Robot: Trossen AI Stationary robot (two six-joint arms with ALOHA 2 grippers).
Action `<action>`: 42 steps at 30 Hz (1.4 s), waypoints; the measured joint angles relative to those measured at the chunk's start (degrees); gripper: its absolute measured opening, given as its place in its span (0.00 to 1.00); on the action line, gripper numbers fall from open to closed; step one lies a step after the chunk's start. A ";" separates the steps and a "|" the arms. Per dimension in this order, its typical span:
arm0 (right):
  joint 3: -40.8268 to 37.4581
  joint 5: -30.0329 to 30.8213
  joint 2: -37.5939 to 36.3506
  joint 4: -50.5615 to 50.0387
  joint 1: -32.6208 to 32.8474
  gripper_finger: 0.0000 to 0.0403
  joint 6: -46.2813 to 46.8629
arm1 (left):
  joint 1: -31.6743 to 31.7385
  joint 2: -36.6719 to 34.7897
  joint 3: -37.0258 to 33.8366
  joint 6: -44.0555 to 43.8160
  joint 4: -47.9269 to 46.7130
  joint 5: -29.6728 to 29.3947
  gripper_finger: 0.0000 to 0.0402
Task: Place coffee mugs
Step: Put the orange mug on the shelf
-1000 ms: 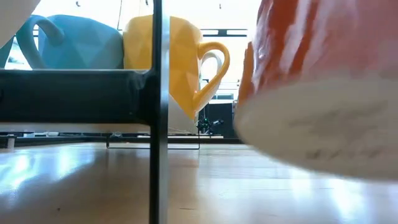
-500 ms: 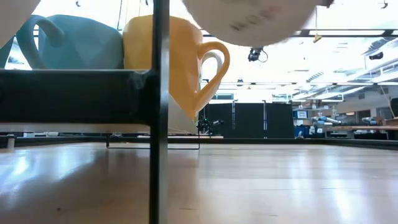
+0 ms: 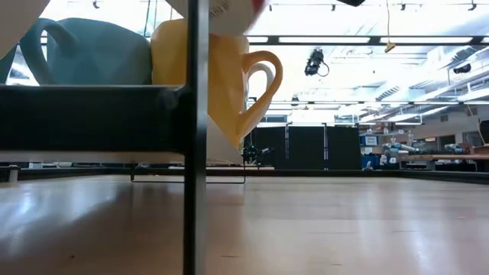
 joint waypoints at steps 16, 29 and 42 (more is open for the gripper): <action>0.07 -3.22 9.50 8.62 -0.16 0.07 -1.93 | 0.00 0.02 -0.04 -0.03 0.47 0.01 0.37; 0.04 -2.75 11.48 11.02 -0.55 0.08 -3.93 | 0.00 0.04 -0.04 -0.03 0.53 0.01 0.37; 0.00 -4.07 11.25 12.88 -0.99 0.15 -4.76 | 0.00 0.07 -0.04 -0.05 0.69 -0.01 0.37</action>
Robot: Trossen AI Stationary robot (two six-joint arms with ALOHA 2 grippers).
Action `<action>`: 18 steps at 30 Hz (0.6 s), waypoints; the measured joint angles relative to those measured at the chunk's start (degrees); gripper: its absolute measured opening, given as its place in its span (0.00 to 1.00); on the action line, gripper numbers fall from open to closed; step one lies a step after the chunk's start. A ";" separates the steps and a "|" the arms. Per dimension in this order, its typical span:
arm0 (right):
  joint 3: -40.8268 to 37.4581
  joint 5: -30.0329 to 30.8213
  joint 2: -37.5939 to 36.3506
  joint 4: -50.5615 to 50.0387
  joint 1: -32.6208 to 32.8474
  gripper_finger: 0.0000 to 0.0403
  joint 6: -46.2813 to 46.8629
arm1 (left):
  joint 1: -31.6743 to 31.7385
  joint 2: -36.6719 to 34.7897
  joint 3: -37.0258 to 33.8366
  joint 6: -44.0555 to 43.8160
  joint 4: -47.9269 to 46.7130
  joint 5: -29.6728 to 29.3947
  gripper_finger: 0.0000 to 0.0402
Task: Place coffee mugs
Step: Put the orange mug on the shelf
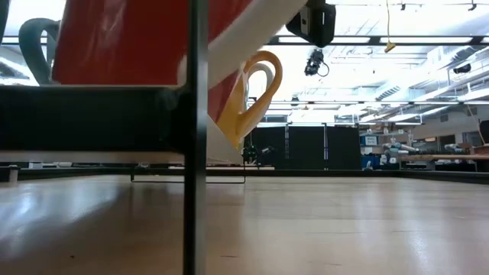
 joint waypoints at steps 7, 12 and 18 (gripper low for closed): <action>0.00 -0.07 0.01 0.47 0.00 0.17 0.20 | 0.00 0.00 0.00 0.00 0.00 0.00 0.37; 0.02 -0.21 0.01 1.20 0.00 0.17 0.17 | 0.00 0.00 0.00 0.00 0.00 0.02 0.37; 0.00 -0.42 0.01 1.31 0.00 0.17 0.17 | 0.00 0.00 0.00 0.00 0.00 0.00 0.37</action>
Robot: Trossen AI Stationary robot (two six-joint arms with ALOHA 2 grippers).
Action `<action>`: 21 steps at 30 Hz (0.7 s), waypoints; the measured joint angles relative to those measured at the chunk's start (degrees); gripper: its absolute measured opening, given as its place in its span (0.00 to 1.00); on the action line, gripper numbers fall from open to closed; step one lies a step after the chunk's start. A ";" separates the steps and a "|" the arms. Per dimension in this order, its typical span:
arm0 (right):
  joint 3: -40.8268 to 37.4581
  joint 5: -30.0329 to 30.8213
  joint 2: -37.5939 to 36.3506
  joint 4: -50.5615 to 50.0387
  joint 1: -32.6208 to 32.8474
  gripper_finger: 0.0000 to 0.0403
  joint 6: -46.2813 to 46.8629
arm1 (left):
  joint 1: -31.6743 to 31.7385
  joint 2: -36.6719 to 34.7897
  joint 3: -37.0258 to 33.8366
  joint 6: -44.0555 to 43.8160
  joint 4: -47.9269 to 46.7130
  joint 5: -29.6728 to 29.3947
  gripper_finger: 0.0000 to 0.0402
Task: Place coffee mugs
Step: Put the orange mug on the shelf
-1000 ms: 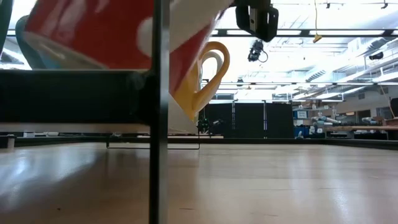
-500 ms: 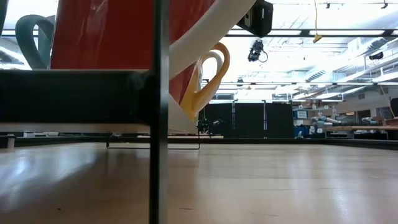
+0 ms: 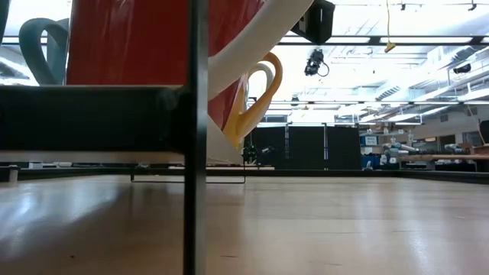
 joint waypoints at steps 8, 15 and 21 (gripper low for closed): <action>0.00 -0.98 0.00 1.75 -0.04 0.19 -0.23 | 0.01 0.00 0.00 0.00 0.00 0.02 0.37; 0.09 -1.49 0.00 2.37 -0.09 0.33 -0.17 | 0.01 0.00 0.00 0.00 0.00 0.02 0.37; 0.09 -1.68 0.00 2.62 -0.04 0.40 0.39 | 0.02 0.00 0.00 -0.02 0.28 0.02 0.37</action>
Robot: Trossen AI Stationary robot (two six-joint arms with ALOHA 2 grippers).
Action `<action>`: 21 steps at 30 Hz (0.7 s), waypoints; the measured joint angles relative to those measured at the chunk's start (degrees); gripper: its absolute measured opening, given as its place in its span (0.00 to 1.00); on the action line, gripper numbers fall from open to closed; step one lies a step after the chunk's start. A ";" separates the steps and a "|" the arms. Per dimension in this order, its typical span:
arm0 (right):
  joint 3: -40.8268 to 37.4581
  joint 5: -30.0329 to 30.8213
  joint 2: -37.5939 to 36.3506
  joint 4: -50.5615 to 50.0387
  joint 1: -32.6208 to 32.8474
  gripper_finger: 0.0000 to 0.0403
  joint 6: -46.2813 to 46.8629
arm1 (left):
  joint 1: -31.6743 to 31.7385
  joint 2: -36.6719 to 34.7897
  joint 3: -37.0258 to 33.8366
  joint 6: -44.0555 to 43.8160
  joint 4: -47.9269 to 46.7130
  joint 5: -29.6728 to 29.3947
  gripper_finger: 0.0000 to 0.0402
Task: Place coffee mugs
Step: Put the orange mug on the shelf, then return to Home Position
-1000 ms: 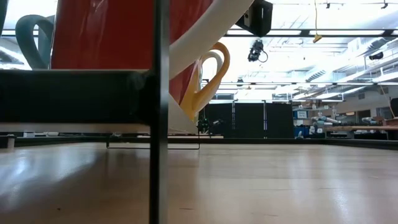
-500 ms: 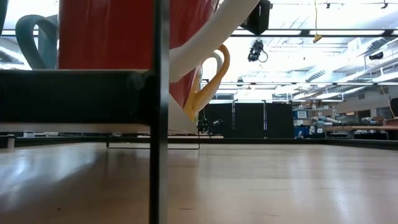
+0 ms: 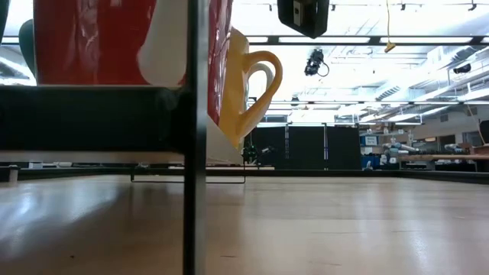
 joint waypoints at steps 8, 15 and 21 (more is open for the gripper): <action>-0.01 -4.49 -0.11 -0.05 -0.37 0.41 -0.83 | -0.02 -0.02 0.00 -0.02 0.03 0.00 0.37; -0.09 -7.39 -5.61 -0.46 -0.05 0.41 -4.62 | 0.61 -0.02 0.00 0.13 4.44 0.02 0.37; -0.09 -8.11 -15.27 -2.43 0.22 0.41 -12.00 | 4.78 -0.02 0.00 11.19 13.26 0.23 0.37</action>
